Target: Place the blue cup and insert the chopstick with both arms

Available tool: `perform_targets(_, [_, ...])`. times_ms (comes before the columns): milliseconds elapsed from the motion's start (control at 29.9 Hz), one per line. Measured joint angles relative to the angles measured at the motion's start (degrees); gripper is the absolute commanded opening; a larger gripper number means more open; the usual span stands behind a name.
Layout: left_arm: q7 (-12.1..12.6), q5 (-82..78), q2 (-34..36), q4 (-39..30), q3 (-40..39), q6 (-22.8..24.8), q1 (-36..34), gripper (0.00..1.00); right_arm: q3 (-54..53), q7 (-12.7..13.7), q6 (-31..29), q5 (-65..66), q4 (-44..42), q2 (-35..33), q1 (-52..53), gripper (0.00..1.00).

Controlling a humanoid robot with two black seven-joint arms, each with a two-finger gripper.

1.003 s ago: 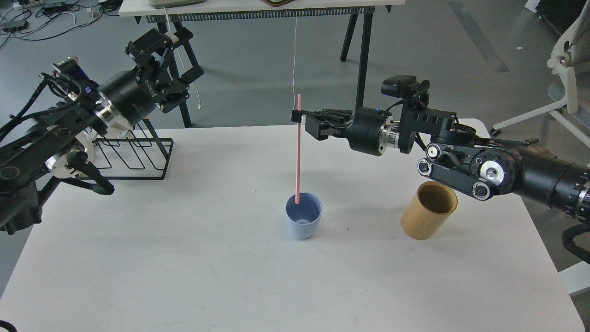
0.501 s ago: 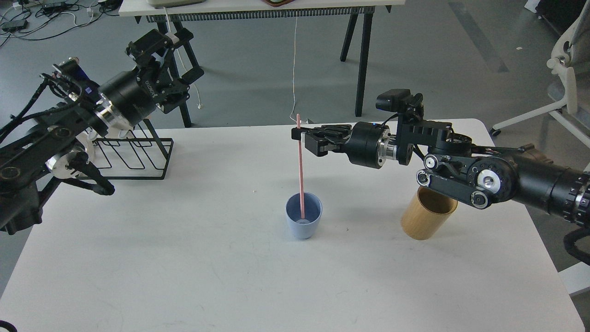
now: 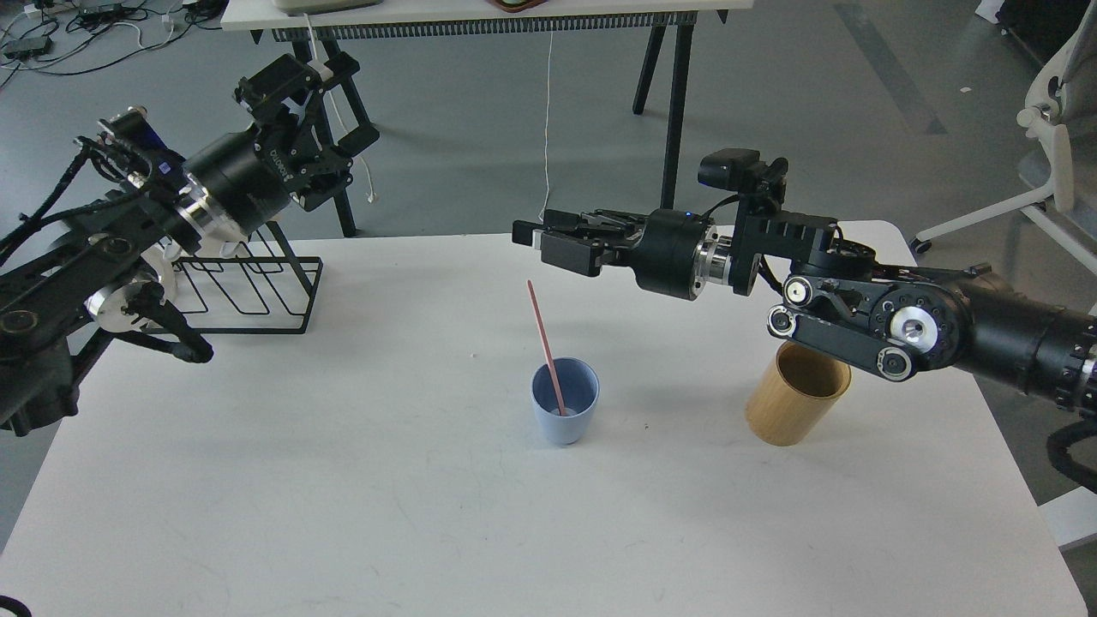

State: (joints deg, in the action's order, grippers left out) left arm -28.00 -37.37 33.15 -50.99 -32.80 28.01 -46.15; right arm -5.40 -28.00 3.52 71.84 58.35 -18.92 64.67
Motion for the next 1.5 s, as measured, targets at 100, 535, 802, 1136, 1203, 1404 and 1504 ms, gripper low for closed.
perform_targets(100, [0.0,0.49,0.21,-0.05,-0.62,0.0,-0.02,0.93,-4.61,0.0,1.02,-1.79,-0.88,-1.22,-1.56,0.96])
perform_targets(535, [0.0,7.4,3.07,1.67,-0.64,-0.01,4.14,0.93,-20.96,0.01,2.56,-35.16,-1.78,-7.98,-9.17,0.97])
perform_targets(802, [0.0,7.57,3.49,1.98,-1.13,-0.01,4.17,0.93,-23.94,0.01,-14.01,-49.63,-1.91,-8.6,-15.94,0.98])
perform_targets(1136, [0.0,7.63,5.99,1.75,-4.5,-0.02,3.76,0.94,-27.38,0.01,-29.85,-51.45,-3.66,-8.08,-20.57,0.98])
perform_targets(1203, [0.0,7.62,6.24,1.99,-4.53,-0.02,4.08,0.94,-28.09,0.01,-29.88,-51.99,-3.86,-8.08,-21.17,0.98])
perform_targets(1404, [0.0,7.5,6.15,2.72,-4.41,-0.02,5.96,0.94,-31.59,0.01,-29.69,-53.64,-4.35,-8.11,-22.43,0.98])
perform_targets(1504, [0.0,7.5,6.06,2.7,-4.53,-0.01,6.65,0.94,-32.48,0.01,-28.85,-57.14,-5.29,-7.96,-22.61,0.98])
